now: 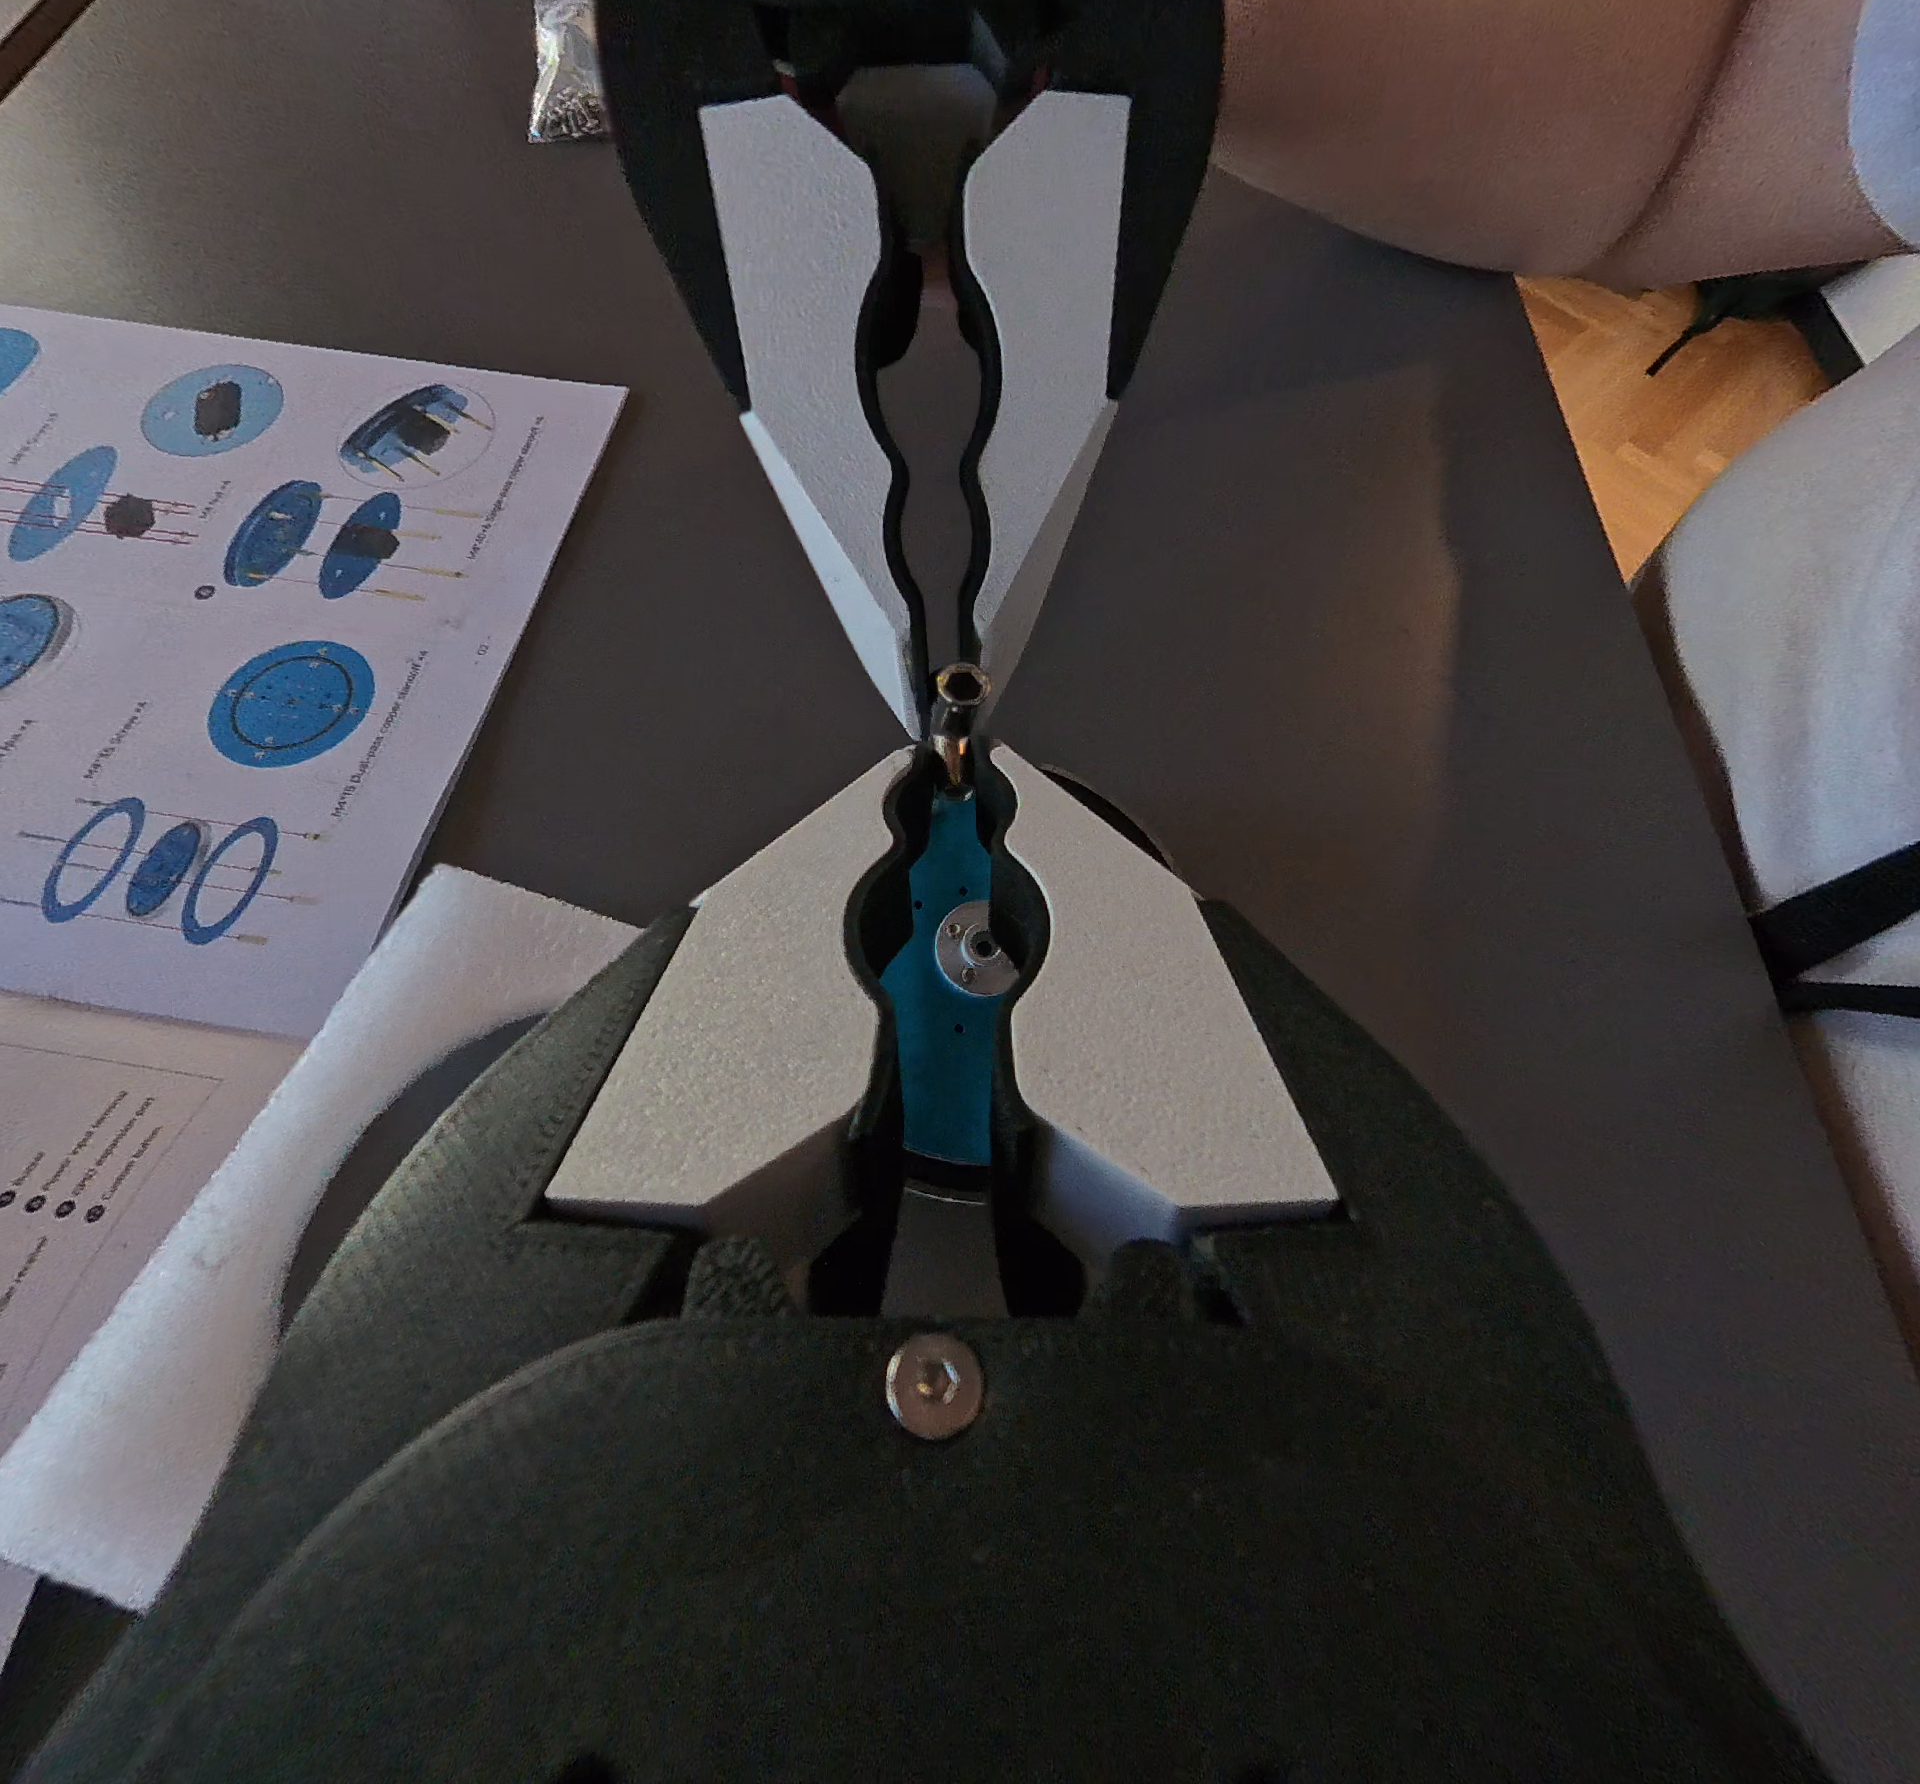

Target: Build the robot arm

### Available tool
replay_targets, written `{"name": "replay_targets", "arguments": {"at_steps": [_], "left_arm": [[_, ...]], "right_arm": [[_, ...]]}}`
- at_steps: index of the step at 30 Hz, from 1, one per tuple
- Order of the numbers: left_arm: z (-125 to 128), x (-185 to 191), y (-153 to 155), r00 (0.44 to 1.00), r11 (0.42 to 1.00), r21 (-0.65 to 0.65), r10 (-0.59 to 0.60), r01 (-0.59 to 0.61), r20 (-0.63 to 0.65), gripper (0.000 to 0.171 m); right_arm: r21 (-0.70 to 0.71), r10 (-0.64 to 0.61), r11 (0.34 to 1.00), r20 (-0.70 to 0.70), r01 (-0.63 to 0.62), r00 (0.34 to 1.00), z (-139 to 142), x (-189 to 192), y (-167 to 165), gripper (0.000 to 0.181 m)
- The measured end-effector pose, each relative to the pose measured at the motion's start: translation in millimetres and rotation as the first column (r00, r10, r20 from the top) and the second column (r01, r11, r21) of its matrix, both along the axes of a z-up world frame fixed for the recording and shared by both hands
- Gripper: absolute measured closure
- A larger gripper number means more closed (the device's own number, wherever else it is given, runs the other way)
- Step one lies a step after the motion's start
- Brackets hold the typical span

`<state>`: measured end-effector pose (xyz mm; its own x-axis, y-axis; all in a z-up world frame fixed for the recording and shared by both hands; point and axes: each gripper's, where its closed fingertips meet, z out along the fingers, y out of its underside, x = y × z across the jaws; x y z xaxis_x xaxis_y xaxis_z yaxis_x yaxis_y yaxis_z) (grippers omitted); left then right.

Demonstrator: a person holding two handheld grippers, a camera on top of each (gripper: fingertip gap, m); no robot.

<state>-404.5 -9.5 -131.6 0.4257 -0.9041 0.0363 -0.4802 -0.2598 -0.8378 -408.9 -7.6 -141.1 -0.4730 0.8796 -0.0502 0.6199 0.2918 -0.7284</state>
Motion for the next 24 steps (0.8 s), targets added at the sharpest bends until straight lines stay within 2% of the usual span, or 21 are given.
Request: {"name": "replay_targets", "arguments": {"at_steps": [2,7,15,24], "left_arm": [[0.6,-2.7,2.8,1.0,1.0,0.0,0.019,-0.019,0.006,0.165],[0.4,-7.6,7.7,0.999,0.999,0.002,0.048,-0.048,0.017,0.165],[-0.1,-4.1,2.4,1.0,0.999,0.051,0.012,-0.011,-0.01,0.165],[-2.1,-10.3,3.3,0.998,0.999,0.001,0.043,-0.043,0.051,0.165]], "right_arm": [[-0.032,0.003,0.999,0.027,-0.002,1.0,-0.1,-2.4,2.4,0.176],[-0.151,-0.137,0.978,0.08,0.147,0.987,-0.8,-4.4,4.9,0.176],[0.02,-0.21,0.978,0.047,0.209,0.977,-6.2,0.5,2.8,0.176],[-0.001,-0.299,0.954,0.106,0.301,0.948,-8.2,-5.4,3.1,0.176]]}}
